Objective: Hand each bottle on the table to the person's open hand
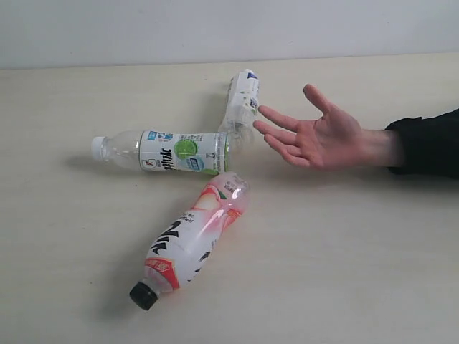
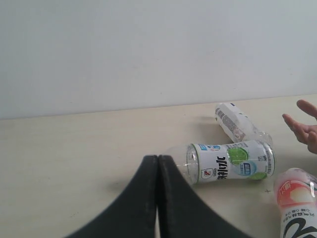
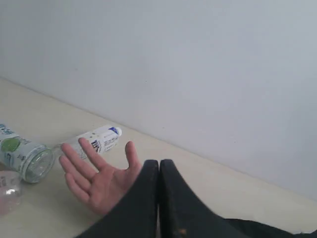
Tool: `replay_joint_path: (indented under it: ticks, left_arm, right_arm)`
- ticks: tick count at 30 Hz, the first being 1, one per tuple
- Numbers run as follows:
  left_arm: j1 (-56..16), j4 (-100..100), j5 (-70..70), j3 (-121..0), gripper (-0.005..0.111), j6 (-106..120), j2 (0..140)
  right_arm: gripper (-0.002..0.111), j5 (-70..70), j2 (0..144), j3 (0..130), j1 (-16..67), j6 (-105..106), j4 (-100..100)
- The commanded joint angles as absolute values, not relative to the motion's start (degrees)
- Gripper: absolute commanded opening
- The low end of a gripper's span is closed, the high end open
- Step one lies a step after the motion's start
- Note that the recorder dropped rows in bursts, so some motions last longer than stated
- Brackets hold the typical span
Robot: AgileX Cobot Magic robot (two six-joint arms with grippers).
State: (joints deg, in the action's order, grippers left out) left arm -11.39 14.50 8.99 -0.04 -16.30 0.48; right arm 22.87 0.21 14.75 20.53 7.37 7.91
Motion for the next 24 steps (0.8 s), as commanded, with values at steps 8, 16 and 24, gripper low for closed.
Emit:
replay_joint_path:
  ticks: [8, 16, 24]
  left_arm:
    - [-11.3, 14.4, 8.7, 0.0, 0.000, -16.7, 0.3]
    - [-11.3, 14.4, 8.7, 0.0, 0.000, -16.7, 0.3]
    - [-11.3, 14.4, 8.7, 0.0, 0.000, -16.7, 0.3]
  right_arm:
    - [0.002, 10.6, 0.0, 14.7, 20.3, 7.5, 14.0]
    - [0.002, 17.3, 7.1, 17.1, 20.3, 0.4, 15.5]
    - [0.002, 24.2, 18.9, 23.7, 20.3, -8.5, 20.5]
